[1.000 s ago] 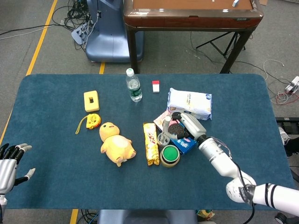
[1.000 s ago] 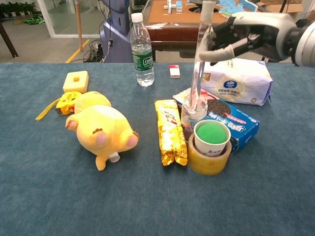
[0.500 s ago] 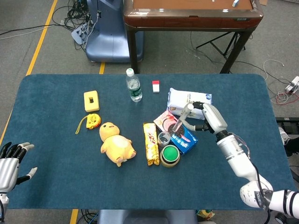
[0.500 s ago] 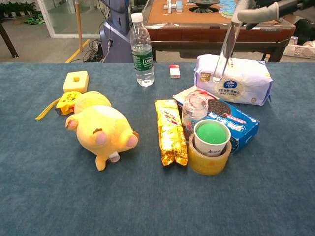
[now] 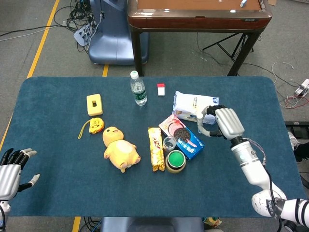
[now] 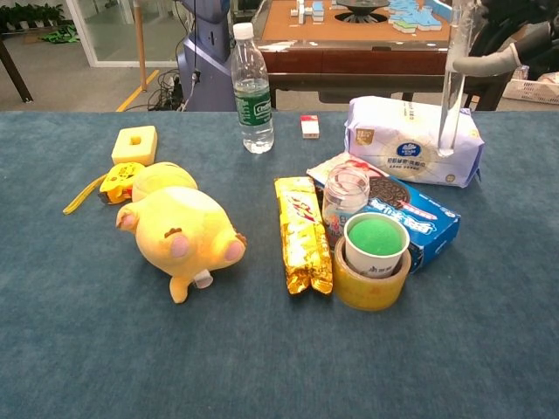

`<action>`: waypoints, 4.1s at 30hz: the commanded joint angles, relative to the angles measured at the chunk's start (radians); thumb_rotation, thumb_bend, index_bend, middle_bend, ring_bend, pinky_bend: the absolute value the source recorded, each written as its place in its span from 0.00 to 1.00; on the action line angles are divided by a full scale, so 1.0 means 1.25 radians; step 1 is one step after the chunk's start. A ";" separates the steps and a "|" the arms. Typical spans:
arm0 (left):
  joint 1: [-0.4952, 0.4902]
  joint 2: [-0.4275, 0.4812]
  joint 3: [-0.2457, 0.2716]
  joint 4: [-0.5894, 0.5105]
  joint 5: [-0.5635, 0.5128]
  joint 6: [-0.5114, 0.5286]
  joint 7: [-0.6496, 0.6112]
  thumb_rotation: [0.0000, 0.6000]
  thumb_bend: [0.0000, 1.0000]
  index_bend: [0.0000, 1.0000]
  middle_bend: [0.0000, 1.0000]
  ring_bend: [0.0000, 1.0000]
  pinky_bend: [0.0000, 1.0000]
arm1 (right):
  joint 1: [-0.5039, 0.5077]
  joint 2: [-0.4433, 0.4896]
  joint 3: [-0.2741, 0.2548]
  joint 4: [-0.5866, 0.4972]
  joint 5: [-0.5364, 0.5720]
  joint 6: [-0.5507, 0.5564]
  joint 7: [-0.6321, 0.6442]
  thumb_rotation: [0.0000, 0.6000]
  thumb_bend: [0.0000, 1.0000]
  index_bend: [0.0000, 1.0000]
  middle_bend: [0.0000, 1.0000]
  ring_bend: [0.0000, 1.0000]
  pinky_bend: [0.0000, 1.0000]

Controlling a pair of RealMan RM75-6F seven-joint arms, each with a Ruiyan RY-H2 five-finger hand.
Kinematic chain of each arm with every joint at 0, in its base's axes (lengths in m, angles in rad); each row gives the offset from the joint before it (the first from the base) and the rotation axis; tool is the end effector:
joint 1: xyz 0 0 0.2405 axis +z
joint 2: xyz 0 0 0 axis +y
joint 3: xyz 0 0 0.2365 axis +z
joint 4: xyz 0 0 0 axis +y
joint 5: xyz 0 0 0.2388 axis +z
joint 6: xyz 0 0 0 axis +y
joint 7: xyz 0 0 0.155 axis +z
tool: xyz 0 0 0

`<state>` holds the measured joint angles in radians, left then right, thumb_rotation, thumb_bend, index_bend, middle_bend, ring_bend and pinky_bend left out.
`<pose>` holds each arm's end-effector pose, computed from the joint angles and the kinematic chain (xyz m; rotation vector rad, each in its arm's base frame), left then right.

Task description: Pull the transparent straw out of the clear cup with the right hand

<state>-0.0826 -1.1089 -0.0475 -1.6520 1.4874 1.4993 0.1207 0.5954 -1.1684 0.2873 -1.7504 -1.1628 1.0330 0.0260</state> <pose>-0.2984 0.1910 0.1255 -1.3979 -0.8328 -0.8384 -0.1485 -0.3525 0.0785 1.5735 -1.1442 1.2072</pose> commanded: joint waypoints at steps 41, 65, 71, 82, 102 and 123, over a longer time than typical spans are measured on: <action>-0.011 -0.008 -0.001 -0.002 0.001 -0.010 0.011 1.00 0.24 0.25 0.21 0.16 0.05 | -0.064 -0.079 -0.023 0.139 -0.136 0.126 0.057 1.00 0.62 0.72 0.46 0.38 0.30; -0.020 -0.011 -0.003 -0.003 0.001 -0.018 0.017 1.00 0.24 0.25 0.21 0.16 0.05 | -0.101 -0.031 -0.004 0.059 -0.142 0.071 0.315 1.00 0.62 0.72 0.47 0.39 0.30; -0.022 -0.011 -0.002 -0.006 0.000 -0.021 0.020 1.00 0.24 0.25 0.21 0.16 0.05 | -0.097 -0.081 -0.013 0.135 -0.184 0.150 0.179 1.00 0.62 0.72 0.47 0.39 0.30; -0.022 -0.011 -0.001 -0.008 -0.002 -0.023 0.023 1.00 0.24 0.25 0.21 0.16 0.05 | -0.091 -0.055 -0.004 0.037 -0.114 0.065 0.342 1.00 0.62 0.72 0.47 0.39 0.30; -0.019 -0.019 0.002 0.012 -0.008 -0.022 0.008 1.00 0.24 0.25 0.21 0.16 0.05 | -0.010 -0.147 0.024 0.056 -0.081 0.016 0.333 1.00 0.62 0.72 0.47 0.39 0.30; -0.012 -0.024 0.004 0.034 -0.010 -0.017 -0.012 1.00 0.24 0.25 0.21 0.16 0.05 | 0.036 -0.234 0.003 0.146 -0.082 -0.021 0.312 1.00 0.62 0.72 0.47 0.39 0.30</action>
<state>-0.0978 -1.1392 -0.0423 -1.6095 1.4750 1.4775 0.1063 0.6389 -1.4591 0.2929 -1.5708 -1.2636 1.0081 0.4157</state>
